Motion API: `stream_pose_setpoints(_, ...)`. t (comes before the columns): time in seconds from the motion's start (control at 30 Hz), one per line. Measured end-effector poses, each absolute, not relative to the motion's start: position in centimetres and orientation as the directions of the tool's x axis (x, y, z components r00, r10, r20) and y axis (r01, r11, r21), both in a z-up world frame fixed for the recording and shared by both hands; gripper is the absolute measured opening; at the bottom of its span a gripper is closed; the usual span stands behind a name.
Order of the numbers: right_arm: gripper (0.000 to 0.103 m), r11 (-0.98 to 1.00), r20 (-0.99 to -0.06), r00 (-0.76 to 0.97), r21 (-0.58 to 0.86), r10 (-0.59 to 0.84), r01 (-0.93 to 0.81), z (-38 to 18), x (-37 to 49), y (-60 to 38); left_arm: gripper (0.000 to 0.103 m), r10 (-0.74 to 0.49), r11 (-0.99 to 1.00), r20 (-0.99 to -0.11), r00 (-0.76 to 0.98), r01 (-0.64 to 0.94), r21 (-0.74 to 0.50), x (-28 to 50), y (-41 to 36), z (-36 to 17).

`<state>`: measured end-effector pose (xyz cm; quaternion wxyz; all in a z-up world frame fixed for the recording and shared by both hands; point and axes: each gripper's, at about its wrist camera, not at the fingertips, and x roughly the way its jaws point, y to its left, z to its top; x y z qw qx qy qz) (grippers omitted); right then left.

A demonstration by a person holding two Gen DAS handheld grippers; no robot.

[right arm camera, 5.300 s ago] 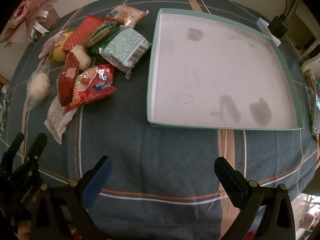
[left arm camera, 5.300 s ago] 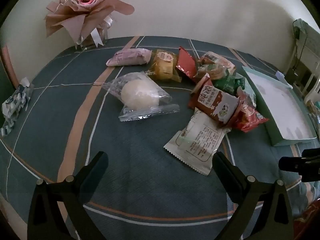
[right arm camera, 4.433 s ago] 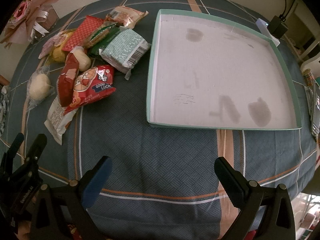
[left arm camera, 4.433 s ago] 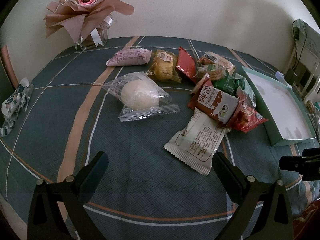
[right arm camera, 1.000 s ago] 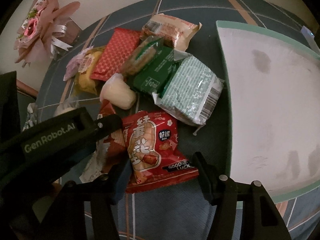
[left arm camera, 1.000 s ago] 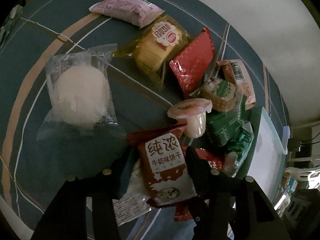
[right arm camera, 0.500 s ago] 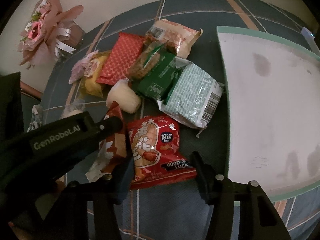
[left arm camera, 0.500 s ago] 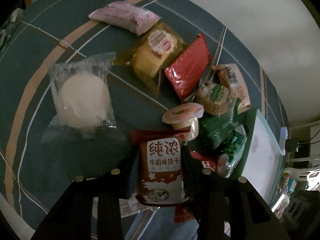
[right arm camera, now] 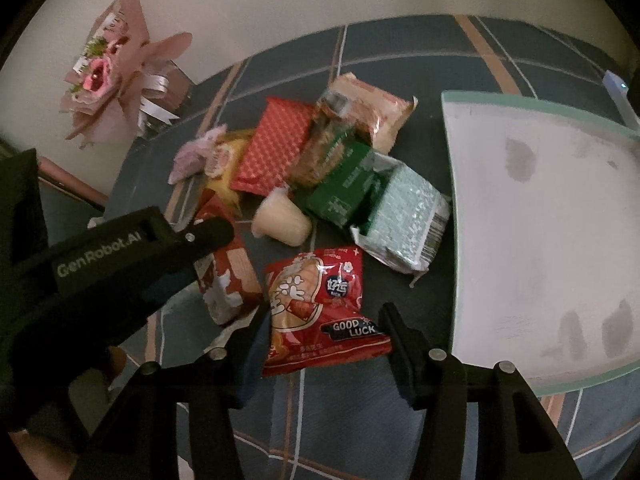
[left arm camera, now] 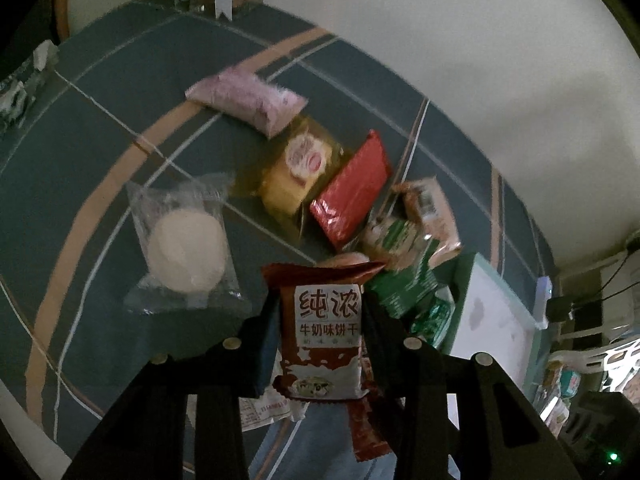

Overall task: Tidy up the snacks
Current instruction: 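Carry both packs into the white tray and open both grippers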

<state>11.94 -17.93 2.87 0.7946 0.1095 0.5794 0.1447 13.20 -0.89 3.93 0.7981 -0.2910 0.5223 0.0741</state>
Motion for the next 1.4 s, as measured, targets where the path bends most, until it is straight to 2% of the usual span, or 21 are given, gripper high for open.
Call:
stream_pose_setpoints(0.73, 0.056, 0.931, -0.863, 0.352, 0.352, 0.363, -0.098, 5.5, 11.1, -19.4, 0.041, -0.138, 0.812, -0.849, 0.509, -0.433, -0.392, 11.9, 0.1, 6.6)
stream_pose_setpoints(1.07, 0.056, 0.937, -0.868, 0.404, 0.342, 0.288, 0.067, 5.5, 11.7, -26.1, 0.041, -0.166, 0.856, -0.857, 0.488, -0.361, -0.371, 12.5, -4.1, 6.7)
stream_pose_setpoints(1.4, 0.056, 0.883, -0.875, 0.441, 0.357, 0.201, 0.304, 4.8, 11.6, -36.3, 0.041, -0.269, 0.916, -0.855, 0.443, -0.156, -0.369, 13.4, -13.1, 6.6)
